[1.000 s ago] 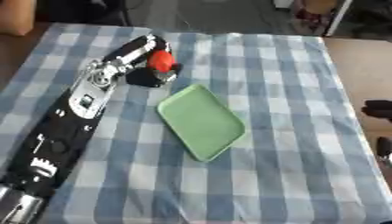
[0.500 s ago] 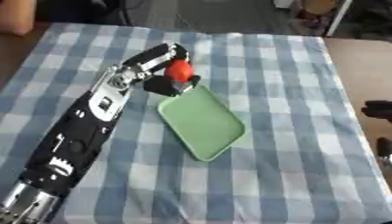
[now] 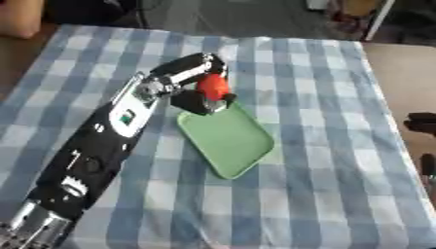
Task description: Pick up objects on the table and place them in the box.
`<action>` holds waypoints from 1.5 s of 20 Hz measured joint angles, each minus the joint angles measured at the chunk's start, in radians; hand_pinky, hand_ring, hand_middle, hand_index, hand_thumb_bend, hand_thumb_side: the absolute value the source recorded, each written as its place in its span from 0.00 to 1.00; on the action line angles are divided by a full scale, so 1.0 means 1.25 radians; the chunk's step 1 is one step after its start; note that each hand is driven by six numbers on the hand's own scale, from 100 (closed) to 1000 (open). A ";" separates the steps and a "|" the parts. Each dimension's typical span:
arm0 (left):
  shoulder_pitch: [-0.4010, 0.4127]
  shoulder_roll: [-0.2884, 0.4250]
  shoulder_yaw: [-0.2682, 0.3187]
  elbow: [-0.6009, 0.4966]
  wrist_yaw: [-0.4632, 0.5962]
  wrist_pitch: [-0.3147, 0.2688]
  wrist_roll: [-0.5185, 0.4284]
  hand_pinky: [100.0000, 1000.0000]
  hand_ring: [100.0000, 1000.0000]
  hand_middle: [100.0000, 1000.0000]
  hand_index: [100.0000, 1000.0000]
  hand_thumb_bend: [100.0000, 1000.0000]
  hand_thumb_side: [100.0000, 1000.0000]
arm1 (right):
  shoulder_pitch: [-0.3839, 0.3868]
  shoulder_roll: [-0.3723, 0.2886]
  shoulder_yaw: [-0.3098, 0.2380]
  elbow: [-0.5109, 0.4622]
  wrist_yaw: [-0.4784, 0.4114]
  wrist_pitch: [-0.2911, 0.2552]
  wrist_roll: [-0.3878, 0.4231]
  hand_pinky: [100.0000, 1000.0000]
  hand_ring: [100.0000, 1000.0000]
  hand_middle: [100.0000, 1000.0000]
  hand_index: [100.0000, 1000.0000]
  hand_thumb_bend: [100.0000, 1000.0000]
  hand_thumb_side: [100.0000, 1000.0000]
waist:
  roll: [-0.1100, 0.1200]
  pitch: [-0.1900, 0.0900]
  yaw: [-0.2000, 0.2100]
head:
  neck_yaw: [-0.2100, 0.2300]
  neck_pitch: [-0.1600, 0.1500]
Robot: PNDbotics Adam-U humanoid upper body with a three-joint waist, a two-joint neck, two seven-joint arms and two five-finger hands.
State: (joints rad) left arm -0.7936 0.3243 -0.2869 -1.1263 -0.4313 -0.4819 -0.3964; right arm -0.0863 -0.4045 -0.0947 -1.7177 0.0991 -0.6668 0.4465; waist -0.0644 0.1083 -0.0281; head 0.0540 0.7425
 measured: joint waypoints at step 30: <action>-0.032 -0.075 -0.006 0.182 -0.253 -0.154 0.111 0.59 0.27 0.18 0.32 0.00 0.31 | -0.006 0.005 0.003 0.000 -0.007 0.003 0.003 0.81 0.81 0.84 0.83 0.00 0.40 | -0.007 0.003 -0.006 | 0.013 0.000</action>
State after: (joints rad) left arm -0.8337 0.2307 -0.2944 -0.8982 -0.7477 -0.6749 -0.2578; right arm -0.0936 -0.3988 -0.0904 -1.7178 0.0904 -0.6626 0.4507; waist -0.0732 0.1119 -0.0351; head 0.0701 0.7424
